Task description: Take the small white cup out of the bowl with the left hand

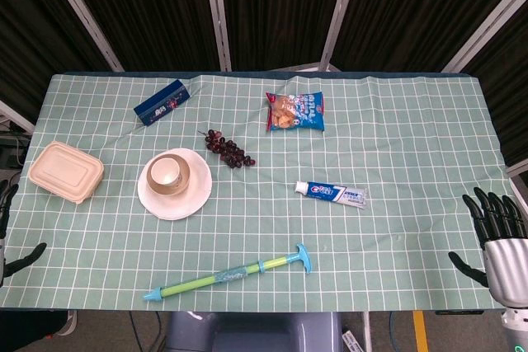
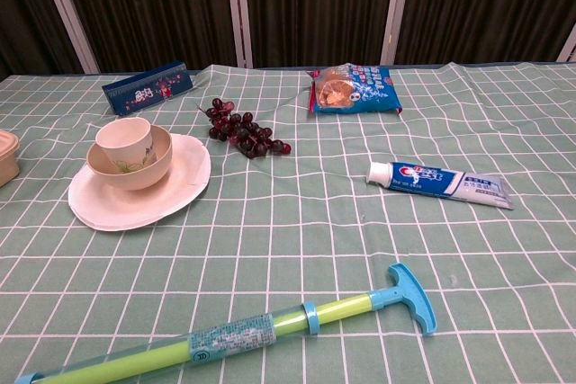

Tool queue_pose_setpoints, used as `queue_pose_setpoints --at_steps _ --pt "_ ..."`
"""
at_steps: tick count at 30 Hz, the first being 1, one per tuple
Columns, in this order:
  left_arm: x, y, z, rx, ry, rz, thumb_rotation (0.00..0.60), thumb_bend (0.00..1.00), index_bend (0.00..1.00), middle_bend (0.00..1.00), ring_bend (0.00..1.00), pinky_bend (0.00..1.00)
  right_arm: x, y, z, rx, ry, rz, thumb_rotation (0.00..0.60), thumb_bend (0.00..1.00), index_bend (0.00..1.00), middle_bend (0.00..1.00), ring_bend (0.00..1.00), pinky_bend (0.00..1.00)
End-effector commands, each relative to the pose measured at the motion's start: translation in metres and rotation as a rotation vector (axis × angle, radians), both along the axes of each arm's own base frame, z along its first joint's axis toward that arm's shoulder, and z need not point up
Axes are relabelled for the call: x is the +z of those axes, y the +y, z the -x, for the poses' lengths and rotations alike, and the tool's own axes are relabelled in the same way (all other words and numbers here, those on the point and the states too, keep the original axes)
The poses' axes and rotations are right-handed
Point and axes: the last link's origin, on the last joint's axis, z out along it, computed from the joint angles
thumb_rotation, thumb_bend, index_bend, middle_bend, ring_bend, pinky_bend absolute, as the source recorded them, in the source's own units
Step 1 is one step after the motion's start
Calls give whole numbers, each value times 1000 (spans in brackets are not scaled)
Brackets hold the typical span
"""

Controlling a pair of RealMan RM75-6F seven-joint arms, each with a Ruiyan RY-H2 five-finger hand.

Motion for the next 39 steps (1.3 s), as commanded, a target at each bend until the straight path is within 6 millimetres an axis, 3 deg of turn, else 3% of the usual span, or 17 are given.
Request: queue_pose_setpoints --at_steps 1,15,23,27,30,32,39 --pt "0 0 0 0 0 1 600 0 0 0 0 0 0 0 0 0 0 1 600 41 19 0 0 0" --pt "-6 2 1 6 9 34 600 0 0 0 0 0 3 -1 2 -15 -2 -3 600 41 19 0 0 0" --pt "-21 13 3 26 16 103 600 0 0 0 0 0 6 -2 2 -18 -12 2 600 40 19 0 0 0" --pt "-23 31 -10 -21 1 103 600 0 44 0 0 0 6 -2 4 -27 -16 -2 600 41 19 0 0 0" --pt "-31 57 -25 -79 30 126 600 15 199 0 0 0 7 -3 2 -20 -21 -1 600 42 19 0 0 0" --pt "-45 87 -38 -106 46 148 600 39 261 0 0 0 8 -2 2 -20 -28 4 600 41 19 0 0 0" --pt "-74 134 -56 -94 75 209 600 156 433 0 0 0 11 -2 4 -23 -42 4 600 41 19 0 0 0"
